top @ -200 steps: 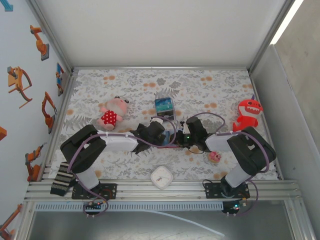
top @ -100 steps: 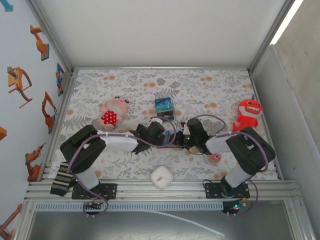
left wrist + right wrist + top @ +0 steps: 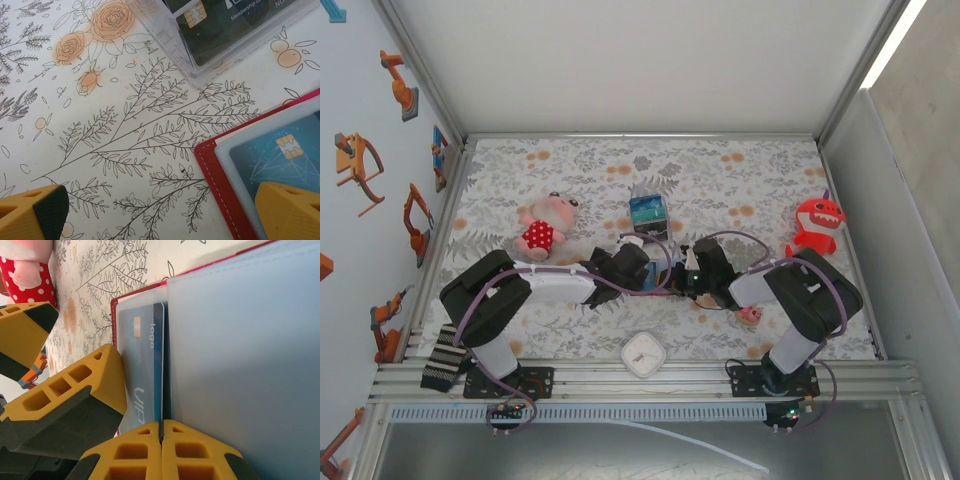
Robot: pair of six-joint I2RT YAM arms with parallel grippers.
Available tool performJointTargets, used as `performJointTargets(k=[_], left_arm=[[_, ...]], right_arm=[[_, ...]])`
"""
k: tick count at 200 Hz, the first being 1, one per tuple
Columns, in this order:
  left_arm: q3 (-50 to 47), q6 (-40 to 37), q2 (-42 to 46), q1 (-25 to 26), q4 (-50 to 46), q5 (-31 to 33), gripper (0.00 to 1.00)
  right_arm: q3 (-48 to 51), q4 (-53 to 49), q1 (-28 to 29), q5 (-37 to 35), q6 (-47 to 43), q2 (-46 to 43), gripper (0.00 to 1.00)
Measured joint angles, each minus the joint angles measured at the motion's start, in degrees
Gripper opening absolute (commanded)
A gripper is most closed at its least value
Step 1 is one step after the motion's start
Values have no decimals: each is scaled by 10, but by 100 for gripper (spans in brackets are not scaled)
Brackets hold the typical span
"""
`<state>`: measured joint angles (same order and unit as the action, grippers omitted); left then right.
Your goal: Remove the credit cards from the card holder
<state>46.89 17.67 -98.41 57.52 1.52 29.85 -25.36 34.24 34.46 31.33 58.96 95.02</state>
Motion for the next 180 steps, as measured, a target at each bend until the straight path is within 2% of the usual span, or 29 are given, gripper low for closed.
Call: performJointTargets(k=[75, 180], left_arm=[[0, 0, 12, 5, -18, -10, 97], [-1, -1, 18, 5, -37, -14, 97]], right_arm=[[17, -21, -11, -8, -16, -29, 0], [-32, -212, -13, -56, -87, -96, 0]])
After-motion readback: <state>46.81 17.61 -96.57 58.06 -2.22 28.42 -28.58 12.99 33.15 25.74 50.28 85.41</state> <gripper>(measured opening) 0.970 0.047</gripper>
